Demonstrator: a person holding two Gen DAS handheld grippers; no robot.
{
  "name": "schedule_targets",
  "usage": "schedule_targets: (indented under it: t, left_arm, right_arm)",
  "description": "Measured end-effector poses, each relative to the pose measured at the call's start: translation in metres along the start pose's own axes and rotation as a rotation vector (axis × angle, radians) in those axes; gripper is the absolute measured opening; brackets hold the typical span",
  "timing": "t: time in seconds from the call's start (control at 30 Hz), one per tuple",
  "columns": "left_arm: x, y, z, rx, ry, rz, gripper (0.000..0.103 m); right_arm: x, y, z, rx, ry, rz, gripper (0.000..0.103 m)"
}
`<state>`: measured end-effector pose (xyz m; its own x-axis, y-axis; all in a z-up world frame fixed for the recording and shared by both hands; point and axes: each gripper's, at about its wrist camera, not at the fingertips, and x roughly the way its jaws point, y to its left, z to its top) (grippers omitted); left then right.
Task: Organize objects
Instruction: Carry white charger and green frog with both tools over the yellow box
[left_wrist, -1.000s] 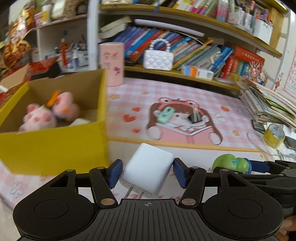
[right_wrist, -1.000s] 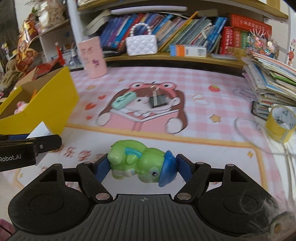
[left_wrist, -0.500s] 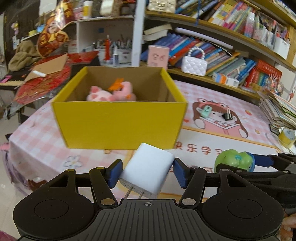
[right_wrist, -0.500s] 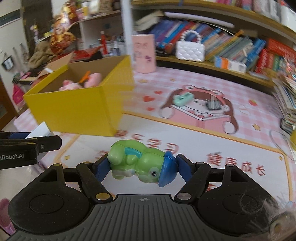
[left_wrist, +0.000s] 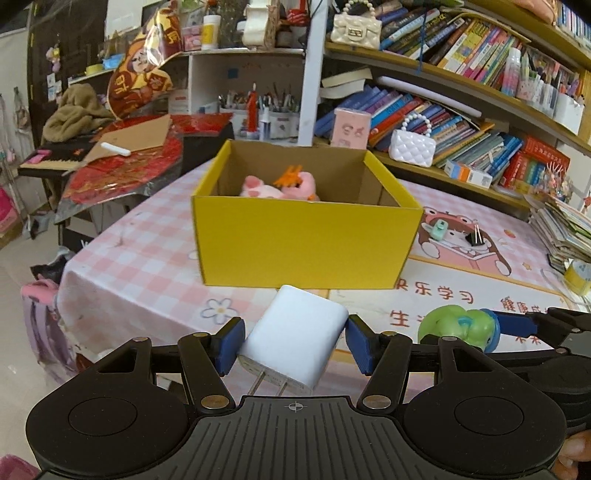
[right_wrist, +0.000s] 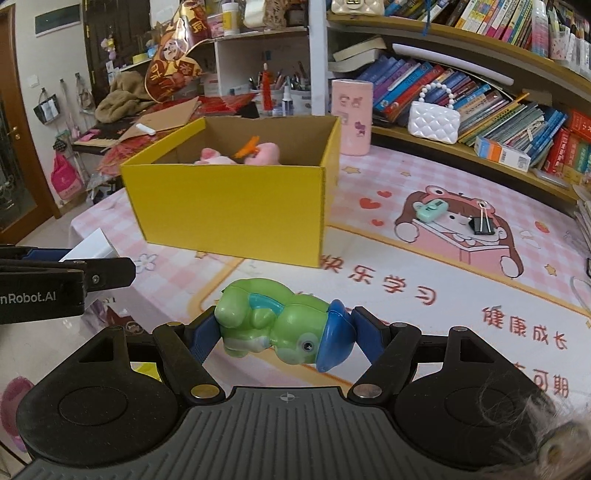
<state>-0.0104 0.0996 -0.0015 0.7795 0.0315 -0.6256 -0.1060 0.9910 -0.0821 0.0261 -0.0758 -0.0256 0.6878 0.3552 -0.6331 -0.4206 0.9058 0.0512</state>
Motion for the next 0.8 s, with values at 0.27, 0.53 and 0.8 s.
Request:
schedule_targets:
  t: [0.27,0.53,0.8]
  left_arm:
    - [-0.013,0.02,0.001,0.01,-0.038,-0.018,0.059]
    - [-0.021,0.029,0.027,0.006,-0.134,-0.051,0.059]
    - [-0.007,0.028,0.064,-0.019,-0.223,-0.063,0.059]
  right_arm:
    - [-0.004,0.027,-0.001,0.001,-0.019,-0.011,0.073]
    - [-0.009,0.037,0.022,-0.001,-0.092,-0.045,0.073]
    - [-0.005,0.027,0.074,-0.032,-0.226,-0.071,0.073]
